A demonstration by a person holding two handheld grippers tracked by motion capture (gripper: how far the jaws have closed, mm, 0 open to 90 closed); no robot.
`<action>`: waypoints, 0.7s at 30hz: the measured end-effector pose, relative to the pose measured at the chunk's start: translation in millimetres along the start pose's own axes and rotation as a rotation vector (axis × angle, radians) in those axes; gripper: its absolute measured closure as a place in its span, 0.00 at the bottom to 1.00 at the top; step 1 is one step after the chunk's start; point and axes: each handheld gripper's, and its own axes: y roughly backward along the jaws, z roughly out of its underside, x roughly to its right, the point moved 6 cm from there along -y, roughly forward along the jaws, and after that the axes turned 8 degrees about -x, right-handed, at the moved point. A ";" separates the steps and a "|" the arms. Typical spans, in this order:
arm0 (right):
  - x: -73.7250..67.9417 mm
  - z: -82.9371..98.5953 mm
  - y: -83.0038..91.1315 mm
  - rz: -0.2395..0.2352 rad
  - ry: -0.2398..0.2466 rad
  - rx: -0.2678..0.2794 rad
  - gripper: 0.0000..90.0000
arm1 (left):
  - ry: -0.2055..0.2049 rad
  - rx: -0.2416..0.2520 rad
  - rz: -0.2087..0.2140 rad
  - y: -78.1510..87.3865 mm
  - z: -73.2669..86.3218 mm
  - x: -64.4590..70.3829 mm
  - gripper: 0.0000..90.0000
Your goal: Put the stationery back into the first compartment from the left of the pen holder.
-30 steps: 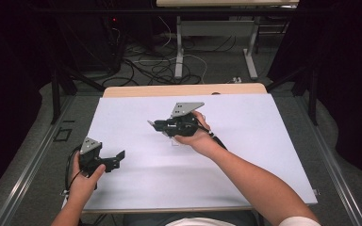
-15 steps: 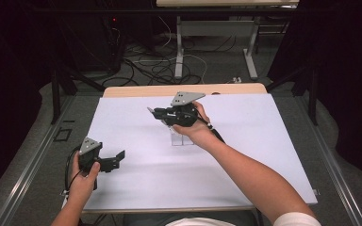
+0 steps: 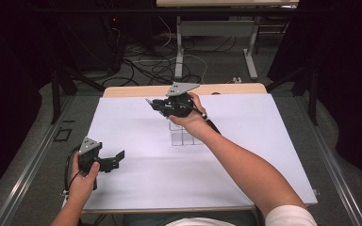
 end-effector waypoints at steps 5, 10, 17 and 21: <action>4.4 2.5 -7.3 0.012 -0.005 -0.013 0.90 | 0.000 0.000 0.001 0.0 0.1 0.0 0.00; 8.1 8.3 -14.2 0.020 -0.020 -0.029 0.90 | 0.003 -0.001 0.004 -0.1 0.5 0.0 0.00; 11.6 13.8 -19.1 0.028 -0.030 -0.040 0.90 | 0.006 0.004 0.005 -0.2 0.5 -0.6 0.00; 13.0 16.6 -19.7 0.032 -0.035 -0.042 0.90 | 0.005 0.003 0.006 -0.1 0.6 -0.8 0.00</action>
